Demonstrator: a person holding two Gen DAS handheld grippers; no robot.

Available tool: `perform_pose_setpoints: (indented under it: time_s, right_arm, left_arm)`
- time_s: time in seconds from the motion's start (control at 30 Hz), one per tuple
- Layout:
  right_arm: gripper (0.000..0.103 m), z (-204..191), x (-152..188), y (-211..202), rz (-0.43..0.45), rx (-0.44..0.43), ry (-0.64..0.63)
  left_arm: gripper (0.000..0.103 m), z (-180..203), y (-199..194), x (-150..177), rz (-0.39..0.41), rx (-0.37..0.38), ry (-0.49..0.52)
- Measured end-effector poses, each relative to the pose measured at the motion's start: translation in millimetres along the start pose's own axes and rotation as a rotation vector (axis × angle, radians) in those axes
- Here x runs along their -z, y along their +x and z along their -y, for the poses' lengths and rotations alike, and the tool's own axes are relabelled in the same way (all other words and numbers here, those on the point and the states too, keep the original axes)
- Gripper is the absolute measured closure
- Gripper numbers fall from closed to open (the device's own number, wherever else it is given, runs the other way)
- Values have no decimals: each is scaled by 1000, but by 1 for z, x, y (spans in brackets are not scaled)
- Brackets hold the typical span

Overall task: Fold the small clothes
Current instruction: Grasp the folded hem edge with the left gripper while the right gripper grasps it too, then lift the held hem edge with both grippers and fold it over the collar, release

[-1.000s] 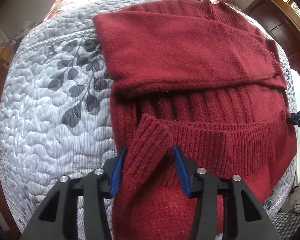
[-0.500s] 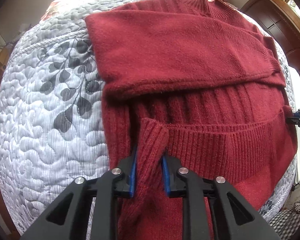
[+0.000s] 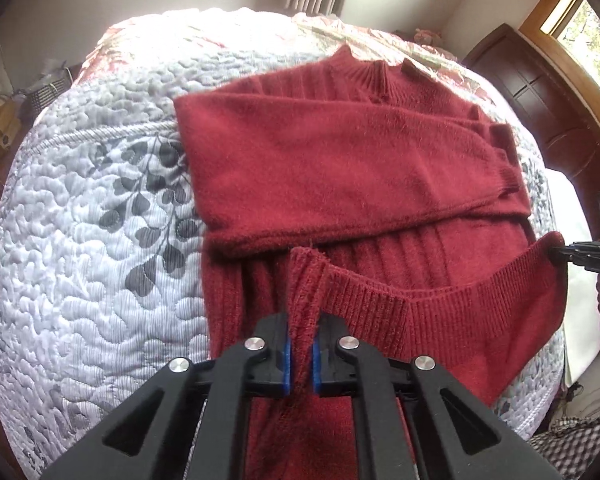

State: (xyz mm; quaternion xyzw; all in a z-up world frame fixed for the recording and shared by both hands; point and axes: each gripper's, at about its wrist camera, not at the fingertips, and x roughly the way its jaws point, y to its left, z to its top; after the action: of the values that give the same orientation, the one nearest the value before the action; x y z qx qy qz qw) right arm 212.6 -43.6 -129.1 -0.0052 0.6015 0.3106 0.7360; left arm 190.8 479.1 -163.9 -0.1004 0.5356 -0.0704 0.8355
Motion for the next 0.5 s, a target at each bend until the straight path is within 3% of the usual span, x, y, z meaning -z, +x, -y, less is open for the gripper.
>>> perform_pose_setpoints:
  time_s: [0.27, 0.5]
  right_arm:
    - [97, 4, -42, -54, 167, -8, -5]
    - [97, 11, -114, -68, 242, 20, -36]
  left_arm:
    - [97, -8, -37, -57, 184, 59, -90]
    - [97, -28, -36, -121, 273, 81, -140]
